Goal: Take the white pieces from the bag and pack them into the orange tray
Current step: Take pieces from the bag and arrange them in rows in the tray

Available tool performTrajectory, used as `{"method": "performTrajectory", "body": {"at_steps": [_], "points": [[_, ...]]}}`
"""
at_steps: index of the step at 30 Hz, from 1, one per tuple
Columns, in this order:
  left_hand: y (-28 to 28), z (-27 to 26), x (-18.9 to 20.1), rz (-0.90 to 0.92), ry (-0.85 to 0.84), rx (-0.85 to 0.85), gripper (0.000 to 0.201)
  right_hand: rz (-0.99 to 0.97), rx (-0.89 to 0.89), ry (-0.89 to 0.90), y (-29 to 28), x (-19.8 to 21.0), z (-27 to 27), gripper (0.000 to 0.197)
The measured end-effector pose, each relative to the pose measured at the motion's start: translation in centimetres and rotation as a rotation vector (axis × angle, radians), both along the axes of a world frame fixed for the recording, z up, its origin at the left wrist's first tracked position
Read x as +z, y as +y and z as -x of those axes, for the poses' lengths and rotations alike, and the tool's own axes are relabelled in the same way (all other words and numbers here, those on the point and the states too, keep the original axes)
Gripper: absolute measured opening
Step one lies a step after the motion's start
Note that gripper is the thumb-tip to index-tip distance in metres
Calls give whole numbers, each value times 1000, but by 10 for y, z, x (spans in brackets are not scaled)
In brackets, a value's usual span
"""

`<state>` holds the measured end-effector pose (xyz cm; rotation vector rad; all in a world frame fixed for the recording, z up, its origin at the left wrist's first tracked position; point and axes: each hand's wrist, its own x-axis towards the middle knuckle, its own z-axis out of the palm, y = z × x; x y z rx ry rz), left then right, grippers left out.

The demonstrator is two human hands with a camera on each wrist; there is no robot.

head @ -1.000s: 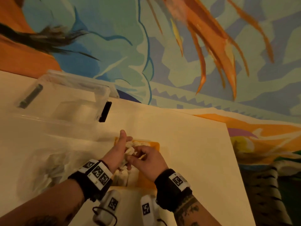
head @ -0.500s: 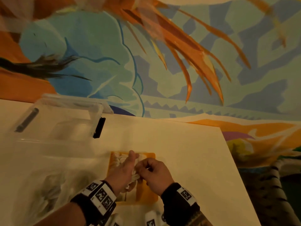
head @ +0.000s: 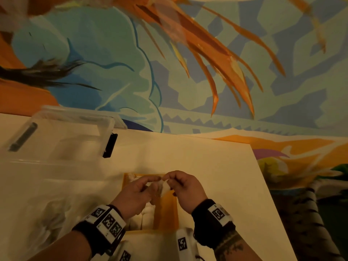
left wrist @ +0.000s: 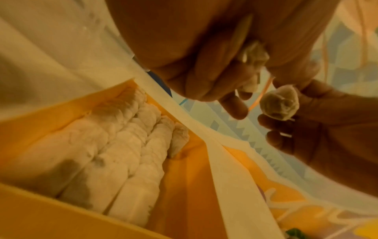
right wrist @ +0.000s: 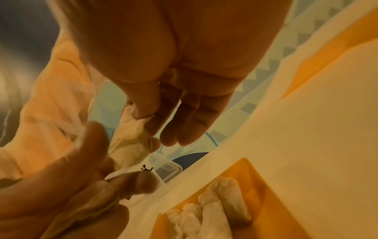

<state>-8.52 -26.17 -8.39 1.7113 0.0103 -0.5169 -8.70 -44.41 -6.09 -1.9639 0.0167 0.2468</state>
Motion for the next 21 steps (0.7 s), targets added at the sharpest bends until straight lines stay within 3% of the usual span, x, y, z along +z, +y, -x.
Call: {"method": "performTrajectory", "body": {"at_steps": [2, 4, 8, 15, 21], "points": [[-1, -1, -4, -50, -56, 1, 18, 46, 70, -7, -2, 1, -3, 35], [0, -2, -12, -96, -86, -34, 23, 95, 133, -29, -3, 0, -7, 35], [2, -4, -25, -141, -74, -86, 19, 152, 208, -36, -4, -4, -10, 25], [6, -5, -31, -217, -89, -90, 8, 281, 130, -66, 1, -16, -11, 23], [7, -7, -43, -265, -90, 21, 17, 121, 24, 2, 7, -28, -7, 23]]}}
